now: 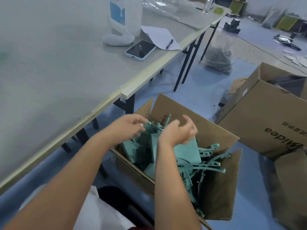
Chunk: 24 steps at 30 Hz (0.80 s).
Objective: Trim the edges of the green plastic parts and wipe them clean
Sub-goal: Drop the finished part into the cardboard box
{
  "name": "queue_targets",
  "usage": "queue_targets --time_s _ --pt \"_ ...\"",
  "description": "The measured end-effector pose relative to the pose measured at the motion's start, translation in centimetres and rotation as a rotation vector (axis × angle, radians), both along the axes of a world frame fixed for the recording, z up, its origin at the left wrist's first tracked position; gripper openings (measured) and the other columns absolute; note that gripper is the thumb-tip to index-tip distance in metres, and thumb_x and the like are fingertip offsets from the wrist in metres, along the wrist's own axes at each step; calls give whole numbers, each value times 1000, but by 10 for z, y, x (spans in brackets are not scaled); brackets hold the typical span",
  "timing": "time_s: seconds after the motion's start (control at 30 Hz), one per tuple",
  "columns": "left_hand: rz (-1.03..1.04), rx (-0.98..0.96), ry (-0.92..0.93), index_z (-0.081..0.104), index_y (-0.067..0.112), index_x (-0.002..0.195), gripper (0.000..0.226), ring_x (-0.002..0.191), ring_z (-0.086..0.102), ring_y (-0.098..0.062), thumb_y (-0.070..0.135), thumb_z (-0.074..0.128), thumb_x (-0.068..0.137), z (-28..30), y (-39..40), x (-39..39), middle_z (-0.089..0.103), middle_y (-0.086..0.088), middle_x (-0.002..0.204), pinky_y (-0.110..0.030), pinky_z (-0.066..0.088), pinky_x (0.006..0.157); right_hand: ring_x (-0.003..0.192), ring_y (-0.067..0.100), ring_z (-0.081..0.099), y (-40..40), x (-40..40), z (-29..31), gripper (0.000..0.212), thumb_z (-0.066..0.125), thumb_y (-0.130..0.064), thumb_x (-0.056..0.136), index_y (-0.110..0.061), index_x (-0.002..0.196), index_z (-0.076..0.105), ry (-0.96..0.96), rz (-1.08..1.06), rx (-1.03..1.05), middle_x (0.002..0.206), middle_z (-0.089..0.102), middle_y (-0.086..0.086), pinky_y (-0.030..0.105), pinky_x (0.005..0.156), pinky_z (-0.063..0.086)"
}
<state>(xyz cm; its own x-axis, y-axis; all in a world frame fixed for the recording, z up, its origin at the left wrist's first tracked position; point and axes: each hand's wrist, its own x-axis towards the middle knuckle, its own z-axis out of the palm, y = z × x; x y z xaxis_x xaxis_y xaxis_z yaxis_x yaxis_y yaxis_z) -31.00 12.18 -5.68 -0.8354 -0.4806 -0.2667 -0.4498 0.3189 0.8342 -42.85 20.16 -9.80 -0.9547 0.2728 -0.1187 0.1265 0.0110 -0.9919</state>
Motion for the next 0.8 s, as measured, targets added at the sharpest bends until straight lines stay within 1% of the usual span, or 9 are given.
queue_targets --time_s 0.07,0.13,0.17,0.27,0.37,0.47,0.57,0.7,0.8 --pt "-28 -50 78 61 37 110 30 82 67 -5 16 43 100 28 -4 -4 69 12 92 -31 57 78 105 10 46 -24 16 33 31 47 2 78 -24 90 60 169 196 -76 104 51 -12 26 90 34" --pt "-6 -116 202 66 32 103 34 73 64 -10 9 41 96 57 -12 1 69 0 84 -34 55 70 94 11 55 -47 36 66 28 46 0 82 -24 84 59 291 401 -205 97 57 -7 22 83 43" --pt "35 -145 263 67 29 98 35 71 62 -12 6 41 93 70 -19 9 69 -5 82 -36 54 70 91 13 57 -60 47 78 28 46 -1 84 -26 83 58 338 503 -251 94 60 -4 26 81 46" --pt "215 -173 411 68 28 91 35 72 62 -10 5 42 89 95 -46 52 69 2 81 -34 53 68 85 22 59 -98 94 115 21 45 -5 83 -22 82 59 463 733 -310 85 62 3 42 78 49" --pt "412 -215 500 68 31 83 29 68 57 -9 11 46 84 106 -70 114 65 5 73 -33 48 64 82 20 59 -135 155 133 21 44 -5 79 -16 82 61 554 956 -314 81 63 2 38 77 49" --pt "637 -230 517 67 24 82 25 73 55 -17 14 45 75 107 -84 185 62 -4 75 -35 44 67 83 20 58 -168 223 137 21 43 -3 80 -12 82 62 597 1243 -267 83 63 3 36 77 48" --pt "882 -258 496 68 27 74 28 68 53 -15 9 48 81 100 -91 259 61 3 65 -30 41 63 82 18 57 -191 292 136 22 47 3 82 -12 81 63 683 1491 -195 84 64 4 33 81 45" --pt "1082 -368 469 64 25 68 34 51 50 4 3 47 88 94 -90 335 61 15 53 -14 40 49 88 22 60 -213 366 138 18 49 -2 84 -9 86 65 834 1734 -66 90 68 9 32 82 43" --pt "1122 -434 391 62 30 77 32 55 54 13 1 52 86 90 -93 370 66 21 61 -8 42 54 89 22 59 -222 398 134 16 51 -7 86 -11 88 66 932 1806 -27 92 66 8 25 79 38"
